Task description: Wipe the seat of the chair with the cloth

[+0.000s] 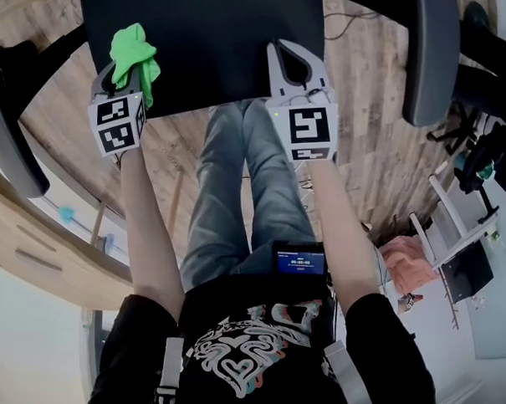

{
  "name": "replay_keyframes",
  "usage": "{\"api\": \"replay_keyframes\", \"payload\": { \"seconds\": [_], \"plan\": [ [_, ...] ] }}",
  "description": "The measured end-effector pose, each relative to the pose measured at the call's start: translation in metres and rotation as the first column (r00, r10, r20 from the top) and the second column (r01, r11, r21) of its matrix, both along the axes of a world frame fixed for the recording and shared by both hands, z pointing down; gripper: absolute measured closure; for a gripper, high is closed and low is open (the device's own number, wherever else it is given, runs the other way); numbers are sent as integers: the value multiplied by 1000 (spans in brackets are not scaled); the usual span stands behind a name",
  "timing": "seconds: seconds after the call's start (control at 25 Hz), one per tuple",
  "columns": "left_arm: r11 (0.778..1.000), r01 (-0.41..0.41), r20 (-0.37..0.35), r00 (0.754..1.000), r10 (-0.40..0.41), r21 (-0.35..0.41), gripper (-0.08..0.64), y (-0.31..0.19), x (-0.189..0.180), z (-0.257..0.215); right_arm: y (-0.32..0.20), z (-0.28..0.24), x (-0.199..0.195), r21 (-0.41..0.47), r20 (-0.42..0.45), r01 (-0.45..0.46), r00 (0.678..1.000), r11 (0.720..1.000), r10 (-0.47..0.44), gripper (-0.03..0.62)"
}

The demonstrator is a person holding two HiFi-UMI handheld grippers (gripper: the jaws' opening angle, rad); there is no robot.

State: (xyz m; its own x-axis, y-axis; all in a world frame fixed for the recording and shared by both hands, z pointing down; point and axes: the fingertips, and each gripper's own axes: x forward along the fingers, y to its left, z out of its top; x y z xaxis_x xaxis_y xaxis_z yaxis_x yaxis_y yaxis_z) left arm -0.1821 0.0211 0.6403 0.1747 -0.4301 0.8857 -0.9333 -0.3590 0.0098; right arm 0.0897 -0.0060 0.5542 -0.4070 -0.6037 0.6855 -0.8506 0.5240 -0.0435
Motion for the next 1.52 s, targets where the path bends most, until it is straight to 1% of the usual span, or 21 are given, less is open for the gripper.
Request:
{"api": "replay_keyframes", "payload": {
  "seconds": [0.16,0.44,0.64,0.84,1.04,1.4,1.52],
  "plan": [
    [1000,-13,4,1000,13,-11,453,-1,1,7,4,2,0,-6,6,-19,1000,1000,19,592],
    [999,-18,-6,1000,18,-27,455,-5,9,8,8,3,4,-30,7,-20,1000,999,21,592],
    [998,-38,-19,999,37,-57,456,-7,15,13,1,1,10,-6,11,-27,1000,1000,27,592],
    [994,-85,-49,995,81,-69,456,-13,41,19,0,3,18,-6,5,-48,999,999,48,592],
    [988,-139,-94,987,133,-70,456,-18,79,25,0,3,24,0,-6,-50,999,999,50,592],
    [976,-208,-142,970,197,-70,456,-26,120,27,2,4,40,-8,-14,-84,996,996,84,592],
    [969,-236,-156,962,224,-65,456,-29,134,27,3,4,46,-25,-27,-100,995,995,99,592]
  ]
}}
